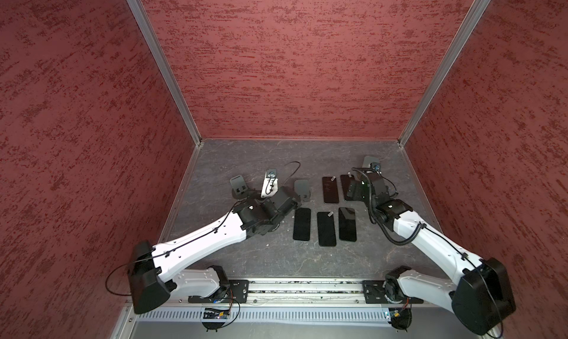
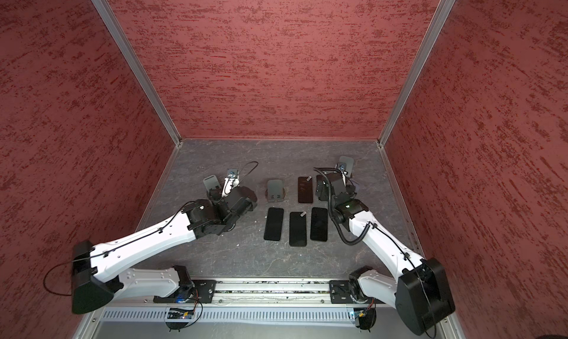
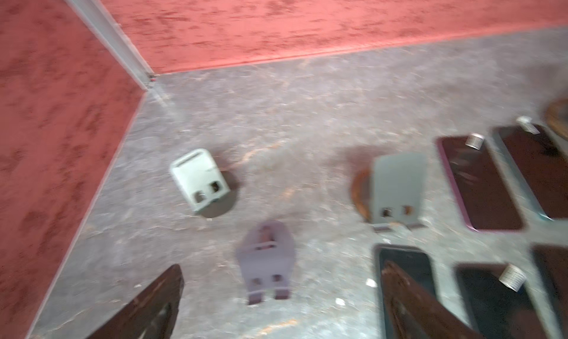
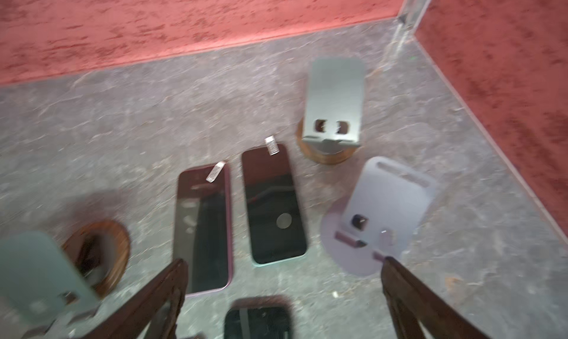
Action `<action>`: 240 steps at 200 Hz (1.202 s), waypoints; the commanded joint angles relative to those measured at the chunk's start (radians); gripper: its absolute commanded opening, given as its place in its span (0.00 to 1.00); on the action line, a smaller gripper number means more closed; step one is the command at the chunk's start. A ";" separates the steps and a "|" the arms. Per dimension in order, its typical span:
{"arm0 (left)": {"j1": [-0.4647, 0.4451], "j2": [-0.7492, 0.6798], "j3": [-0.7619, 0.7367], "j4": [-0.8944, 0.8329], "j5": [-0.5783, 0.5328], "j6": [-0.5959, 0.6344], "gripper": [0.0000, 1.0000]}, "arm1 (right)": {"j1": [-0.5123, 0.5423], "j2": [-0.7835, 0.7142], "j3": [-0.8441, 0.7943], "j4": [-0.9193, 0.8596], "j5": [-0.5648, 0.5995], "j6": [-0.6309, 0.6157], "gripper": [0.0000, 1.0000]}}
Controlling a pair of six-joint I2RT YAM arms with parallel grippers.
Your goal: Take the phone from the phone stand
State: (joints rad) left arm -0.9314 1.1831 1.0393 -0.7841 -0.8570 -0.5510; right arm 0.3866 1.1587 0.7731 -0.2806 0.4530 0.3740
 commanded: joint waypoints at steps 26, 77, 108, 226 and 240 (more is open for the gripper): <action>0.216 -0.316 -0.212 0.091 0.024 0.115 0.99 | -0.052 -0.080 -0.169 0.281 0.125 -0.162 0.99; 0.482 -0.544 -0.408 0.248 0.135 0.188 1.00 | -0.125 -0.159 -0.393 0.633 0.124 -0.255 0.99; 0.562 -0.514 -0.481 0.339 0.135 0.164 0.99 | -0.161 -0.118 -0.441 0.734 0.105 -0.281 0.99; 0.784 -0.294 -0.706 1.054 0.442 0.431 0.99 | -0.274 0.346 -0.526 1.514 -0.062 -0.453 0.99; 0.808 -0.273 -0.724 1.123 0.497 0.451 1.00 | -0.303 0.328 -0.530 1.480 -0.103 -0.415 0.99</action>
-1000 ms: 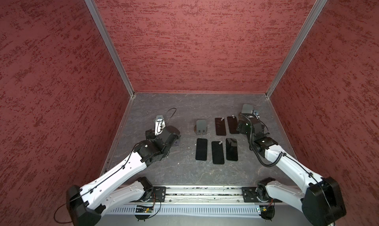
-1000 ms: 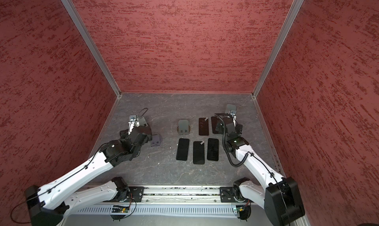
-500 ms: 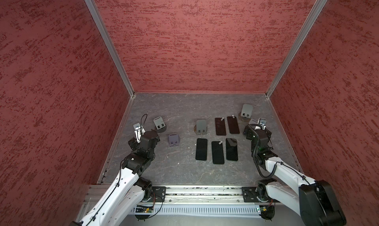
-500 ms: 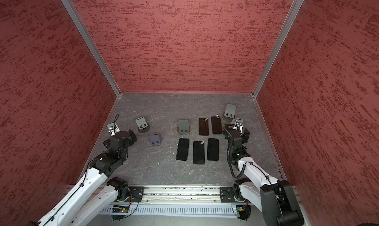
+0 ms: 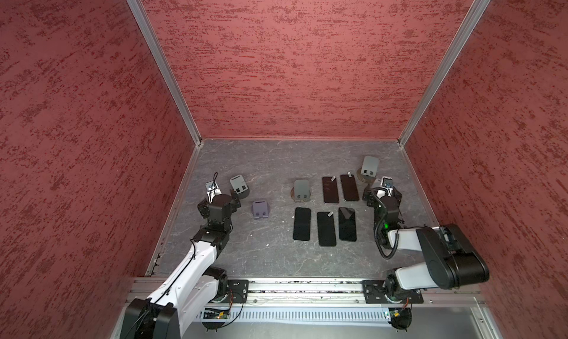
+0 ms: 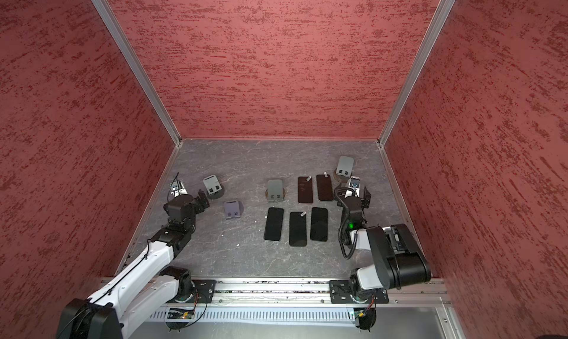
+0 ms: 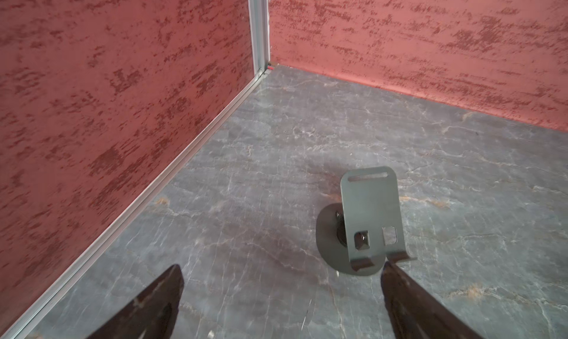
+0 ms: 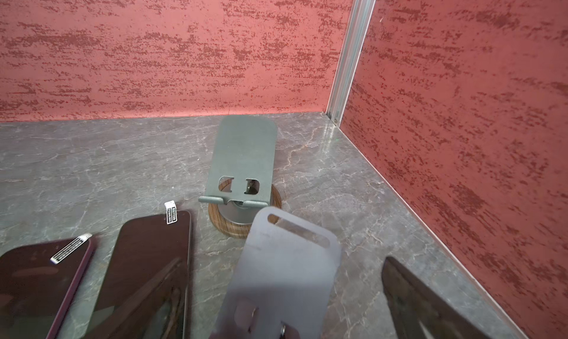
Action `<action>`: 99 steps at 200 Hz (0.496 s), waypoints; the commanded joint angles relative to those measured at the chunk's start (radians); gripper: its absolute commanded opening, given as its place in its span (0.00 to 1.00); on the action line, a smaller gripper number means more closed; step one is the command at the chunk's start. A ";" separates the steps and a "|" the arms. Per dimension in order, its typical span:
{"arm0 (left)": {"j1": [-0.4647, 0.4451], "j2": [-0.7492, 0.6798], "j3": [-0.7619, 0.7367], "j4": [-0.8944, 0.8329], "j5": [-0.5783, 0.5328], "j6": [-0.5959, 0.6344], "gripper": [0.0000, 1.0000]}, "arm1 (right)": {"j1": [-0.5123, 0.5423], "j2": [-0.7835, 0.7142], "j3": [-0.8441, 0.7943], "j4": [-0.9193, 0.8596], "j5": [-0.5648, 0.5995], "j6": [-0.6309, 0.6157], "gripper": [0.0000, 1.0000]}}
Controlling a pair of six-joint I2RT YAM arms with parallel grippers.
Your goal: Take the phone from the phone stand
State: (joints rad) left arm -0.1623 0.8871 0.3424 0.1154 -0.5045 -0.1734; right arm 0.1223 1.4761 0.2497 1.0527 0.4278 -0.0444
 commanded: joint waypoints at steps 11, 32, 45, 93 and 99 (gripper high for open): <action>0.055 0.046 -0.039 0.276 0.185 0.091 0.99 | -0.062 0.014 -0.019 0.175 -0.104 0.023 0.99; 0.072 0.112 -0.049 0.354 0.241 0.124 0.99 | -0.092 0.027 -0.034 0.200 -0.145 0.053 0.99; 0.077 0.156 -0.052 0.425 0.269 0.138 0.99 | -0.100 0.102 -0.051 0.312 -0.158 0.042 0.99; 0.123 0.371 -0.055 0.643 0.346 0.153 0.99 | -0.099 0.089 -0.037 0.269 -0.173 0.043 0.99; 0.129 0.396 -0.041 0.651 0.352 0.150 0.99 | -0.100 0.080 -0.037 0.250 -0.176 0.046 0.99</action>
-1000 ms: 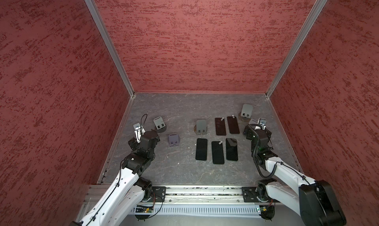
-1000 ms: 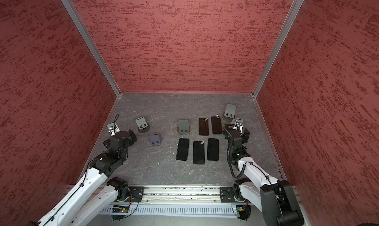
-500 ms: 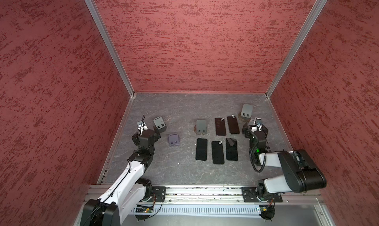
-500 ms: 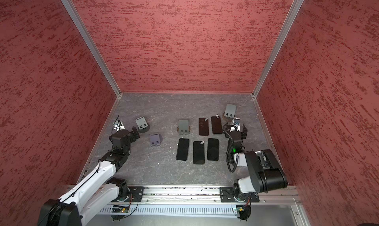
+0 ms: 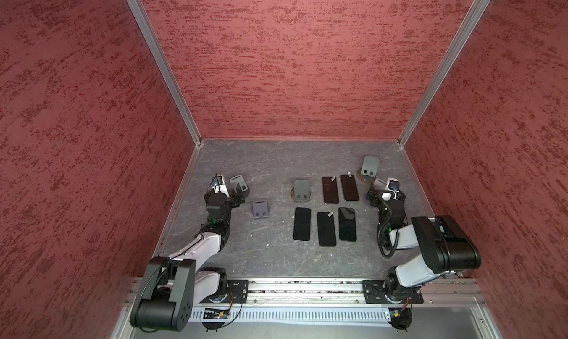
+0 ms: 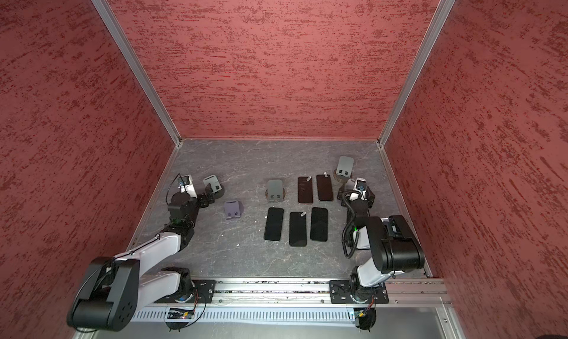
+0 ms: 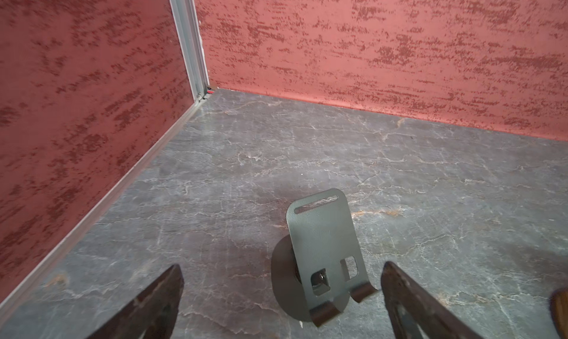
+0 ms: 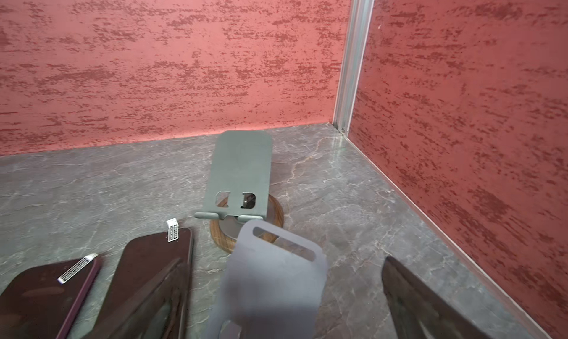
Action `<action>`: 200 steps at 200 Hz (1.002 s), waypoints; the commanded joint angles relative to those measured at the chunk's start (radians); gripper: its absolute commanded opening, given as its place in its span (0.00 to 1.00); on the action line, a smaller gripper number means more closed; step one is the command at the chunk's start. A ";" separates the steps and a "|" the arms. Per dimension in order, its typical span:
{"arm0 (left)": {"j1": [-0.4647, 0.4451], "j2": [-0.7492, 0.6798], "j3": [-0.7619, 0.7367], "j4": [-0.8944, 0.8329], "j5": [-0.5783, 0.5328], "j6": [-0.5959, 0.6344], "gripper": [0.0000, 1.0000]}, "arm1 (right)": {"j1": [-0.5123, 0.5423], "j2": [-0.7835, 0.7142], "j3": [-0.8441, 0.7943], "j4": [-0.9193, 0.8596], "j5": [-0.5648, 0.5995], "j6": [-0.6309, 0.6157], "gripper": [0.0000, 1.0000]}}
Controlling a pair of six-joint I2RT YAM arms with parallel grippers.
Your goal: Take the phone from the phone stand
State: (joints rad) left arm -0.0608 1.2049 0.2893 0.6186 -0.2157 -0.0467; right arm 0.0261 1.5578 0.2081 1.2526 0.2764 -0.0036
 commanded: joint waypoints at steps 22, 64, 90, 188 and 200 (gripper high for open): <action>0.047 0.170 0.064 0.177 0.113 0.050 0.99 | -0.004 0.000 0.008 0.046 -0.022 0.005 0.99; 0.082 0.329 0.087 0.275 0.179 0.036 0.99 | -0.005 0.002 0.032 0.006 -0.010 0.010 0.99; 0.078 0.335 0.080 0.300 0.155 0.034 1.00 | -0.005 0.002 0.032 0.004 -0.011 0.010 0.99; 0.076 0.332 0.082 0.293 0.148 0.033 0.99 | -0.006 0.002 0.031 0.006 -0.010 0.009 0.99; 0.075 0.332 0.082 0.293 0.148 0.033 0.99 | -0.005 0.002 0.031 0.005 -0.011 0.009 0.99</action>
